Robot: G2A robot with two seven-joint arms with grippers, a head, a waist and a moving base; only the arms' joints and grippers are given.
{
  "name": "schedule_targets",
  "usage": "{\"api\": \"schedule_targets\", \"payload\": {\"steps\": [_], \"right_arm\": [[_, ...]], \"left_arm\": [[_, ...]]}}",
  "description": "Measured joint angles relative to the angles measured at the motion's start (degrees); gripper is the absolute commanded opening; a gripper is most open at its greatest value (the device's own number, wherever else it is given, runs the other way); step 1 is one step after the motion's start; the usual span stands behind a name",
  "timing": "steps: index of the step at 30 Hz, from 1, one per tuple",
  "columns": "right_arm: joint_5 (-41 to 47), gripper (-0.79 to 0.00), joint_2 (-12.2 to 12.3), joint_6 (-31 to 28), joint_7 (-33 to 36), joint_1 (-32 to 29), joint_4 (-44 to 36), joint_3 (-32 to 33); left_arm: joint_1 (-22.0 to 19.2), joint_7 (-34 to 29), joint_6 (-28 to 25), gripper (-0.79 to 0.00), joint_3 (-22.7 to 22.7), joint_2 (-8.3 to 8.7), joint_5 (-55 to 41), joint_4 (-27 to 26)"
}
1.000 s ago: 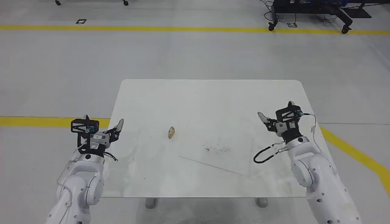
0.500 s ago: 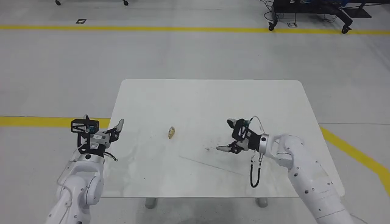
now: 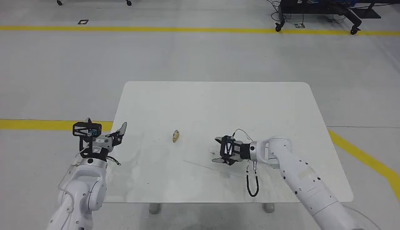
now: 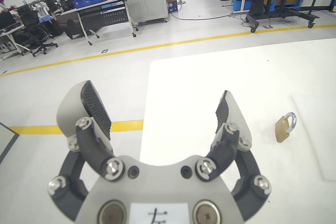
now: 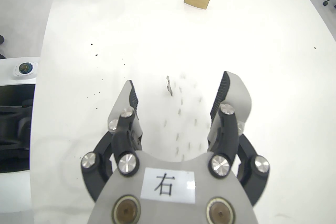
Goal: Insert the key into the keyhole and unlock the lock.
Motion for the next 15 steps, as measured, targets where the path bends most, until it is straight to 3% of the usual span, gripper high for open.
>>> {"api": "schedule_targets", "payload": {"steps": [4,5,6,15], "right_arm": [[-0.7,-0.625,-0.4,1.1,0.5,1.3,1.2,-2.0],[-0.7,-0.767,-0.5,1.3,0.7,1.6,1.6,-2.4],[-0.6,-0.785,-0.6,1.3,0.7,1.9,2.0,-2.8],[0.8,-0.785,-0.9,1.1,-1.0,5.5,7.0,-3.8]], "left_arm": [[0.0,0.0,0.0,0.000,0.0,0.00,0.0,0.0],[0.0,0.0,0.0,0.000,0.0,0.00,0.0,0.0],[0.0,0.0,0.0,0.000,0.0,0.00,0.0,0.0],[0.0,0.0,0.0,0.000,0.0,0.00,0.0,0.0]]}}
